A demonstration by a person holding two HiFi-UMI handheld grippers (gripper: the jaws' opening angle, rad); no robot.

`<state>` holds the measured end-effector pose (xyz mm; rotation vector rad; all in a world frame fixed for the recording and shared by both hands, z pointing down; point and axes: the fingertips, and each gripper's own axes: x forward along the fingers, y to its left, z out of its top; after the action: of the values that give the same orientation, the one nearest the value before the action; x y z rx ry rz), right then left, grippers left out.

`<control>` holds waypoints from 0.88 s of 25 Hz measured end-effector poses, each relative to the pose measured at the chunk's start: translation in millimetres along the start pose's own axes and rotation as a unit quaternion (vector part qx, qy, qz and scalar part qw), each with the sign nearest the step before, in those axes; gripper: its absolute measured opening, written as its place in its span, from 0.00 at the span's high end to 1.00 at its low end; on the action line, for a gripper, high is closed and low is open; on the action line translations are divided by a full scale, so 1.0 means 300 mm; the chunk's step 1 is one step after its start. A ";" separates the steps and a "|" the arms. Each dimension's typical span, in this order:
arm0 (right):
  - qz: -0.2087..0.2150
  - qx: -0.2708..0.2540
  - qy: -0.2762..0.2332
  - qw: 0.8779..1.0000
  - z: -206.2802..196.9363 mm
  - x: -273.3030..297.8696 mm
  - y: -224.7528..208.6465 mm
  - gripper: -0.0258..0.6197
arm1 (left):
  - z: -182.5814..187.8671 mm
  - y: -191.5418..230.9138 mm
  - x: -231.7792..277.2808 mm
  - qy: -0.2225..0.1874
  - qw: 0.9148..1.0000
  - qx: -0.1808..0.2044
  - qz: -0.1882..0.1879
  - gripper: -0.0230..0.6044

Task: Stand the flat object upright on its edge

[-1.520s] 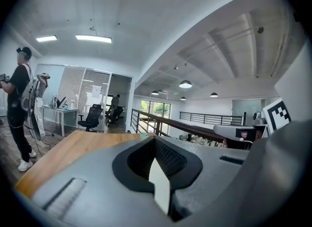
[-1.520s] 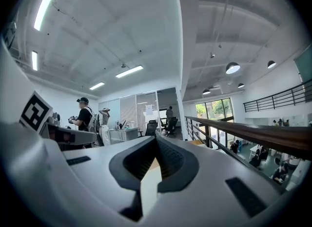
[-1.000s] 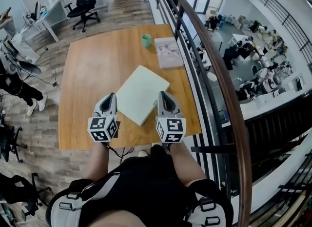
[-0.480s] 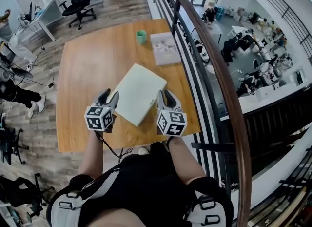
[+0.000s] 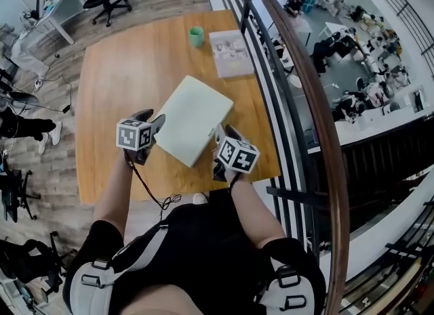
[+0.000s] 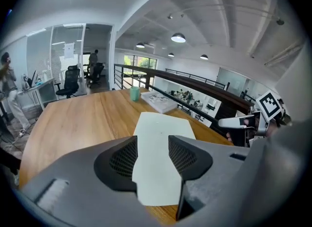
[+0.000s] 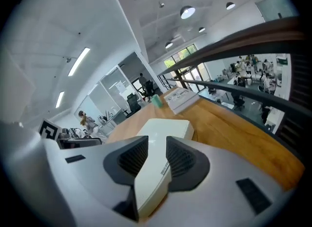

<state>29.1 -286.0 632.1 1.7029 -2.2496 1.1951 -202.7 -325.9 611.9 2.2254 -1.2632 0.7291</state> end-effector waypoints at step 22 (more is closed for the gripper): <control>0.006 0.106 0.134 0.985 -0.153 0.265 -0.121 0.78 | -0.011 0.217 0.479 0.159 0.980 -0.036 -0.113 0.67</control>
<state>12.3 -323.1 721.9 1.4850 -2.0388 1.6073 -198.3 -443.3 717.2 2.0490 -0.8536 0.8899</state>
